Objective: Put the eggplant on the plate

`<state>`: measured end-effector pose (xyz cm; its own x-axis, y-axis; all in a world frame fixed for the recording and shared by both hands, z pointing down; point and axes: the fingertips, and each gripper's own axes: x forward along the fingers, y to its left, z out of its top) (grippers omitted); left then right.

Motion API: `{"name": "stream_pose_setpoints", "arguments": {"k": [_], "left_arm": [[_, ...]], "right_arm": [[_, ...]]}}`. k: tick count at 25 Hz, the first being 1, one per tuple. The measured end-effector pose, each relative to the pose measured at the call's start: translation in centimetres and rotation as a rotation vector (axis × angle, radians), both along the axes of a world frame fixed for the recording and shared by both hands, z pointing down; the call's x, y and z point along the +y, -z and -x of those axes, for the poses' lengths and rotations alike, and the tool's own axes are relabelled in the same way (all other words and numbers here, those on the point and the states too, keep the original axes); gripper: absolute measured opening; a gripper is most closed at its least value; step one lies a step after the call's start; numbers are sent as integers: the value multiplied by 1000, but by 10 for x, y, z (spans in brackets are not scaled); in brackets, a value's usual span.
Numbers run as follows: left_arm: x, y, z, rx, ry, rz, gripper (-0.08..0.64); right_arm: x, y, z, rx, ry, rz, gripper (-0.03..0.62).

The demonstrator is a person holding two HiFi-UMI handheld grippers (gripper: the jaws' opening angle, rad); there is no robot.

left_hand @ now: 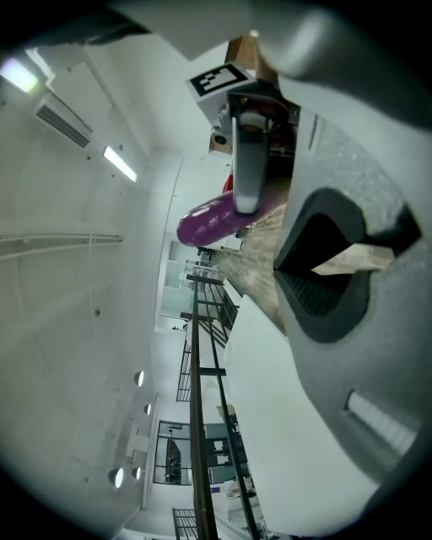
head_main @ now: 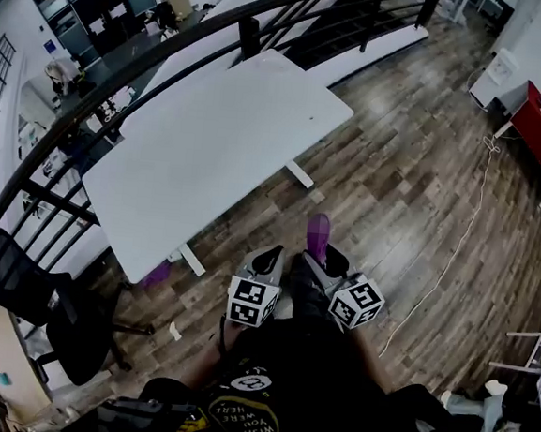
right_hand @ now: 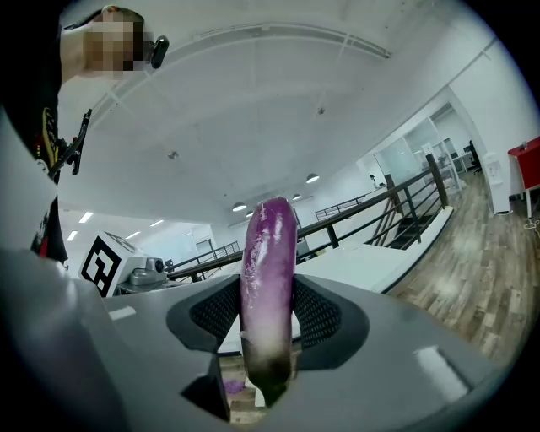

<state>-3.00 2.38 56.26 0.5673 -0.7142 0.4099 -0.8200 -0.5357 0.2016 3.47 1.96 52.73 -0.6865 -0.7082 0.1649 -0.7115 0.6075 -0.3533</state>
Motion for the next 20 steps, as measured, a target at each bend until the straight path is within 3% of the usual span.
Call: {"name": "stream_pose_setpoints", "arguments": {"k": [9,16,20], "left_arm": [[-166,2,-67,-41,-11,32,5],[-239,0,-106,-66,-36,43,5],[-274,3,-105,-70,-15,23,5]], "right_arm": [[-167,3,-44,-36,103,15,198],[-257,-4,-86,11,111,10,198],[-285,-10,-88,0,104,22,199]]}}
